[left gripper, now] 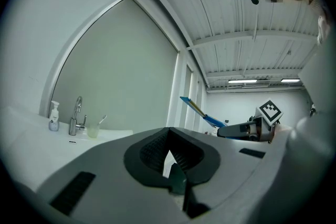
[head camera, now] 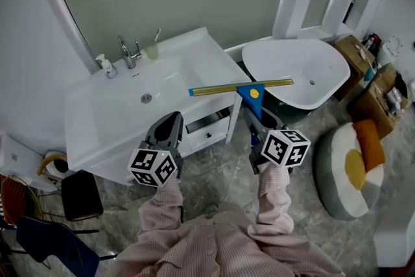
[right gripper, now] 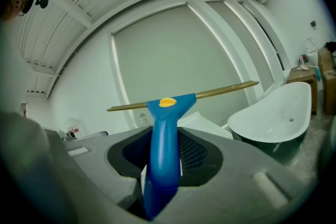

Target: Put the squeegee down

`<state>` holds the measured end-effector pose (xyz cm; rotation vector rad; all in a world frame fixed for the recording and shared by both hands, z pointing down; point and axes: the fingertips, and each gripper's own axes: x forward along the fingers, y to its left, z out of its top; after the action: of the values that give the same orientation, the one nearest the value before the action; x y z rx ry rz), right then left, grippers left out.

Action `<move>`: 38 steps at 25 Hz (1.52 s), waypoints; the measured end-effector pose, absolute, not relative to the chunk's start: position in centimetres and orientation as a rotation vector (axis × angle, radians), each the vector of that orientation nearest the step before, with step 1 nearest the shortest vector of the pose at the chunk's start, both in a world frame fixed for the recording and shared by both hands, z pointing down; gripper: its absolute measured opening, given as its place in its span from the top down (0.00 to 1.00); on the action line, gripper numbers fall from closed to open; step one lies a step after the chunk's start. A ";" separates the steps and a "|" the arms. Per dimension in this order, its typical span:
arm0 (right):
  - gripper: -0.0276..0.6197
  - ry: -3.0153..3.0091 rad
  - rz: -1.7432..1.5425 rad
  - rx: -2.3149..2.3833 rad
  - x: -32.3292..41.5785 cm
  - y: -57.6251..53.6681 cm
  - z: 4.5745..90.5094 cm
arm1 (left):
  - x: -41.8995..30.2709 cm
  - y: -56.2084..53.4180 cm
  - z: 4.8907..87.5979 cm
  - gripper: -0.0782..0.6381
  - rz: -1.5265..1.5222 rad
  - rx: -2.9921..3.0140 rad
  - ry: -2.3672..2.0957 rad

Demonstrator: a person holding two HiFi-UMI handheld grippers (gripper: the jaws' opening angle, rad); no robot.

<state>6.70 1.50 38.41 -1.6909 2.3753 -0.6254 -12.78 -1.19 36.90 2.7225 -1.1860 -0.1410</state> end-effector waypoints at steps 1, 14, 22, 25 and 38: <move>0.76 2.373 -0.627 -1.693 6.7 1.1 38.5 | -12.9 -1.6 36.9 0.89 -0.142 2.721 -1.188; 0.76 2.346 -0.676 -1.684 7.4 -4.8 39.8 | -13.2 -7.0 38.1 0.89 -0.128 2.688 -1.217; 0.76 2.382 -0.699 -1.646 8.6 -12.2 40.4 | -12.3 -13.6 38.7 0.89 -0.133 2.660 -1.252; 0.76 2.410 -0.709 -1.633 9.2 -15.3 40.6 | -11.5 -16.2 39.1 0.89 -0.134 2.642 -1.262; 0.76 2.520 -0.796 -1.568 10.9 -27.6 41.6 | -8.8 -26.7 40.3 0.89 -0.123 2.544 -1.324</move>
<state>10.89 -27.64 41.63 -1.5682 2.5197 -0.7959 -8.85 -26.72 40.25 2.5438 -1.3241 -0.1228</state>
